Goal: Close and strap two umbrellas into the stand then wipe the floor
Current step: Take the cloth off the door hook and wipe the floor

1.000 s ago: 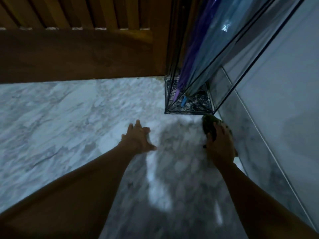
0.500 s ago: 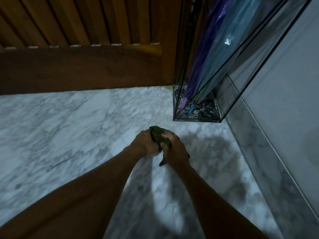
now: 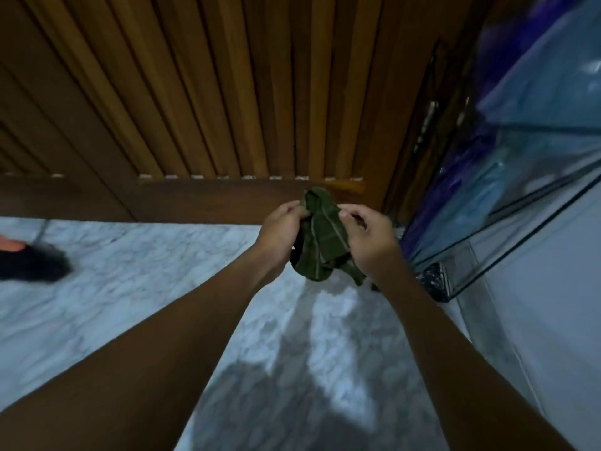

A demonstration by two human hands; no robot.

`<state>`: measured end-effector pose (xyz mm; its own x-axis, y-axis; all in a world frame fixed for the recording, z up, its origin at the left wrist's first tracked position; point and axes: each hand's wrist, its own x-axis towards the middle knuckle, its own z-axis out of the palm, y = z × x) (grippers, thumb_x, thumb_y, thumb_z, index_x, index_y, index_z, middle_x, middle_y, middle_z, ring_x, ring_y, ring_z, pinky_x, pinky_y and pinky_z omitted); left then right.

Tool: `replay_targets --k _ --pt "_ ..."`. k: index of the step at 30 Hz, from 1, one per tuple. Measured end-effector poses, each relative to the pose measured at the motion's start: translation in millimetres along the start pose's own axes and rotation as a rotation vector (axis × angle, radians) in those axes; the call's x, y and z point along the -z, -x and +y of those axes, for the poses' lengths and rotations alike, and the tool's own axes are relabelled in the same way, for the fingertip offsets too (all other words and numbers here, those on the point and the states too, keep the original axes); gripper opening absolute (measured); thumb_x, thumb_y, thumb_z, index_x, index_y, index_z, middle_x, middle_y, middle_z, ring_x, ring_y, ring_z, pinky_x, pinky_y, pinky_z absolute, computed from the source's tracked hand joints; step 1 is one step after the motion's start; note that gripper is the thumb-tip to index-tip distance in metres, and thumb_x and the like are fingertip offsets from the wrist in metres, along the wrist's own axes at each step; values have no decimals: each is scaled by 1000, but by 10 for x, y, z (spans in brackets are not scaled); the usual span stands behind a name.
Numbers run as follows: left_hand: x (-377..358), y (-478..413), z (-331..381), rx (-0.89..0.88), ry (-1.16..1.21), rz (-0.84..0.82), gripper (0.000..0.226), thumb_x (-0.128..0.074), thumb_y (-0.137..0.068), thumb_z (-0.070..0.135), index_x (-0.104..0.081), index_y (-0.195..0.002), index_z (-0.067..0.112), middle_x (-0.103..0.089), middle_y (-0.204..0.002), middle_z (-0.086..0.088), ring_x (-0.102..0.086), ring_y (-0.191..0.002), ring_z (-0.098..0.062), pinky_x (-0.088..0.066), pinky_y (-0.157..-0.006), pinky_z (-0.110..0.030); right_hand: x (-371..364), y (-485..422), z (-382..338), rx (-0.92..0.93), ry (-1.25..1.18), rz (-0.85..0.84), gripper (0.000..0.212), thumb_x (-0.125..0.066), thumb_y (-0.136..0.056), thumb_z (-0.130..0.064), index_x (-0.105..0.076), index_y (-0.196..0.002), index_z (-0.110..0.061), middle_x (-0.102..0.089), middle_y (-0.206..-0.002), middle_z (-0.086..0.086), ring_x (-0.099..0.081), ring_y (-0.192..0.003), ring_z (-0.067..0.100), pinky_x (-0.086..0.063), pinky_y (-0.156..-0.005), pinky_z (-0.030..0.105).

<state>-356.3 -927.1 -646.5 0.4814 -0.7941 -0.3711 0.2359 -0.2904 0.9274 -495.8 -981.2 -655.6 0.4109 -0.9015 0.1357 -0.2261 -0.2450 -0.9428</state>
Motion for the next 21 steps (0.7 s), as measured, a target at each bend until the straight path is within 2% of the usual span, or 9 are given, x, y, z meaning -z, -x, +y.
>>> replay_targets --k 3,5,8,11,12,14,16,18,21 --pt "229 518 1077 -28 -53 -13 22 -62 -92 25 -71 -109 15 -74 -93 2 -67 -86 -16 -50 -66 -24 226 -184 -1148 9 20 -62 16 -51 -101 -13 -67 -101 -17 -68 -93 -1 -64 -81 -7 -53 -74 15" --pt "386 931 1909 -55 -78 -3 20 -65 -91 26 -71 -108 17 -75 -97 -2 -70 -92 -20 -57 -76 -30 362 -277 -2095 -49 -11 -133 18 -51 -101 -23 -68 -106 -19 -71 -99 -3 -67 -89 4 -56 -79 25" --pt "674 1615 3198 -86 -113 31 18 -70 -89 26 -72 -103 16 -76 -99 -7 -72 -91 -22 -58 -83 -36 562 -322 -3555 -108 -115 -307 31 -59 -96 -39 -62 -123 -23 -69 -112 -7 -68 -97 5 -57 -79 21" --pt "1019 2311 4416 -115 -163 25 13 -73 -86 25 -74 -95 15 -76 -99 -12 -71 -93 -27 -56 -92 -42 686 -292 -4855 9 -80 -438 45 -68 -88 -46 -59 -128 -28 -70 -115 -11 -69 -102 5 -58 -88 31" --pt "1144 2542 4764 -113 -191 22 12 -73 -86 26 -74 -93 16 -76 -97 -12 -72 -92 -27 -57 -88 -40 708 -267 -5247 47 -44 -449 40 -66 -90 -44 -60 -127 -28 -71 -113 -12 -68 -102 4 -58 -90 34" --pt "1393 2999 5435 -122 -267 8 14 -70 -89 28 -74 -94 16 -77 -90 -7 -73 -82 -21 -58 -70 -29 729 -265 -5975 107 -12 -485 26 -59 -98 -33 -65 -122 -27 -71 -110 -15 -67 -102 2 -57 -93 35" --pt "1673 3408 6012 -141 -352 18 20 -65 -92 31 -73 -100 14 -77 -88 -6 -74 -77 -17 -56 -62 -24 709 -292 -6627 135 -1 -547 23 -53 -102 -28 -66 -120 -29 -70 -108 -18 -66 -104 3 -56 -92 28" --pt "1999 3722 6458 -158 -426 66 25 -63 -93 35 -74 -103 15 -77 -94 -8 -75 -86 -23 -60 -77 -34 629 -339 -7182 163 51 -583 27 -48 -103 -29 -64 -126 -27 -67 -108 -18 -65 -105 5 -54 -85 20" --pt "2452 3983 7006 -214 -532 123 22 -61 -94 36 -76 -101 21 -76 -98 -12 -72 -96 -31 -55 -93 -47 418 -456 -7820 231 107 -588 24 -46 -104 -30 -63 -121 -27 -68 -105 -15 -67 -95 4 -54 -74 19"
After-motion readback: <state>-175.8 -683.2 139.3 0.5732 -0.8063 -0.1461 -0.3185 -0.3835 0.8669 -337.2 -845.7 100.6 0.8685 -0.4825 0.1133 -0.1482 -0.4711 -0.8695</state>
